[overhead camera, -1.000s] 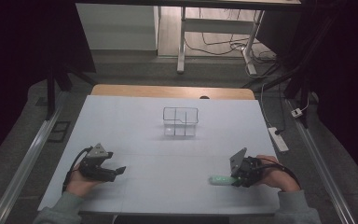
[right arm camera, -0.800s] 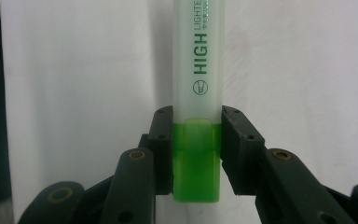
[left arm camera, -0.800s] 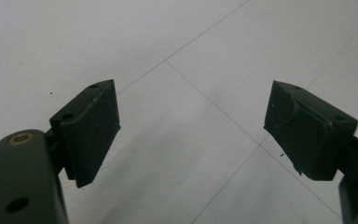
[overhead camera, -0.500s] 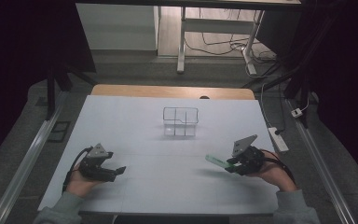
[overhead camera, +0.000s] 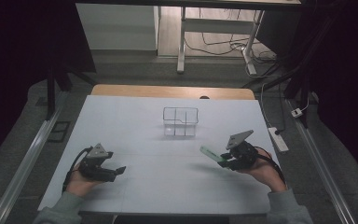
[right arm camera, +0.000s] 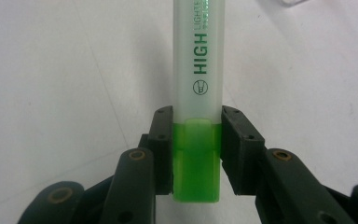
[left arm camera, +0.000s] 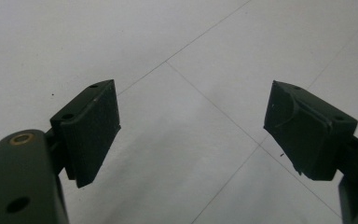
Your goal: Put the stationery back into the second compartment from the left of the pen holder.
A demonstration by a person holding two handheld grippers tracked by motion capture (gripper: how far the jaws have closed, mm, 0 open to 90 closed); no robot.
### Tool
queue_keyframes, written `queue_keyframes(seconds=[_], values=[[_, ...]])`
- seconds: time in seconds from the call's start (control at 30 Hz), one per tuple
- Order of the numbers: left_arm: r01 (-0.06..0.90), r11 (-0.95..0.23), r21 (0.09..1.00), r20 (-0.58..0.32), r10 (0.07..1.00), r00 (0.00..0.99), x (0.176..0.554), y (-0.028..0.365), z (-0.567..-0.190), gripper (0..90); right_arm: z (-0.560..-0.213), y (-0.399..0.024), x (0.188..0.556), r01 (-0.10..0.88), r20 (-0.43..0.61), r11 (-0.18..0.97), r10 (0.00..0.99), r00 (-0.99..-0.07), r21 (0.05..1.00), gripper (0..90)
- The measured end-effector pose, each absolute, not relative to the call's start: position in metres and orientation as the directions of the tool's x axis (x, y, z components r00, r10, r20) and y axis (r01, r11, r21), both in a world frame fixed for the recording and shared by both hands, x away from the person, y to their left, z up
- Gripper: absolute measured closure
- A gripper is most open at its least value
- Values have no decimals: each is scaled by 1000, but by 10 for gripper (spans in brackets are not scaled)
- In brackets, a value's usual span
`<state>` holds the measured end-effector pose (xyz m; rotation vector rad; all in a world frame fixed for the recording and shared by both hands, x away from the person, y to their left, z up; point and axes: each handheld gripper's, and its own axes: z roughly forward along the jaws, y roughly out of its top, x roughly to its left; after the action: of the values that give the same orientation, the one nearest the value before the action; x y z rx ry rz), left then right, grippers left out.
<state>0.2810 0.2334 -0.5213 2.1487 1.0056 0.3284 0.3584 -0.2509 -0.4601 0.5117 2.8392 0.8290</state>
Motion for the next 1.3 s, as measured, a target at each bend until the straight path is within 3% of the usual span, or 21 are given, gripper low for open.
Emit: queue_keyframes(seconds=[0.57, 1.3], values=[[554, -431, 712, -64, 745, 664, 281, 233, -520, 180, -459, -231, 358, 328, -24, 740, 421, -907, 587, 665], [533, -443, 721, -48, 736, 676, 280, 227, -515, 180, -460, -203, 354, 276, -42, 746, 377, -925, 606, 665]])
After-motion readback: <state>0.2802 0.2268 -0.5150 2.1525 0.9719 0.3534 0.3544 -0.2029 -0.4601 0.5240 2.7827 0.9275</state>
